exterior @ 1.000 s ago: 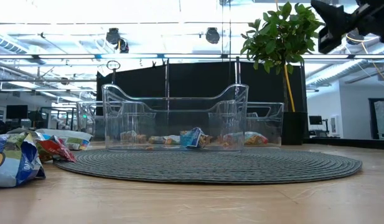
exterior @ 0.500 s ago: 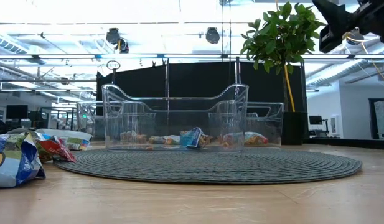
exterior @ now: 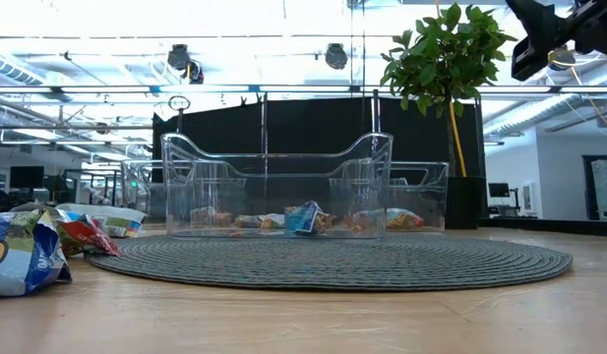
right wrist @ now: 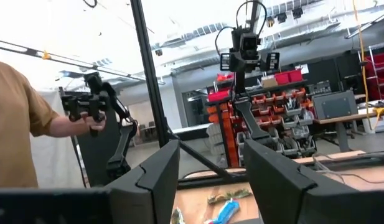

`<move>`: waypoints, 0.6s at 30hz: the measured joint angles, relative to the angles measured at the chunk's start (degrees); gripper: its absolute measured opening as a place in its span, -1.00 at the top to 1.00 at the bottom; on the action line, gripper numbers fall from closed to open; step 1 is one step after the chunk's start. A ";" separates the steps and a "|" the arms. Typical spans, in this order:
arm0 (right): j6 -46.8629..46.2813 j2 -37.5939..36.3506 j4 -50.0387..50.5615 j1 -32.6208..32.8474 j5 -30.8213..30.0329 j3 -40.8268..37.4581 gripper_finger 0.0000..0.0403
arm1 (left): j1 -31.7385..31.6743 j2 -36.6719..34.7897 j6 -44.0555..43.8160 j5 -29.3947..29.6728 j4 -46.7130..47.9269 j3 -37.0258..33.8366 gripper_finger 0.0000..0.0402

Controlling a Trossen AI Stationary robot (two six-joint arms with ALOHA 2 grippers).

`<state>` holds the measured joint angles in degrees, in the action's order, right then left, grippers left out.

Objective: Pick and place Granola Bars by type
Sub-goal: Put the yellow granola bar into the top left transparent bin

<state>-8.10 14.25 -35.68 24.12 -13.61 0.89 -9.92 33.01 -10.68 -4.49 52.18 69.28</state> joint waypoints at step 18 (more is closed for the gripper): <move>-9.39 -14.19 27.51 -0.02 -21.58 -0.04 0.15 | -0.01 -1.24 -2.36 -2.01 -5.68 -6.67 -0.29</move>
<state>-17.49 0.05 -8.17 24.10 -35.20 0.84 -9.93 31.77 -13.04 -6.50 46.51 62.61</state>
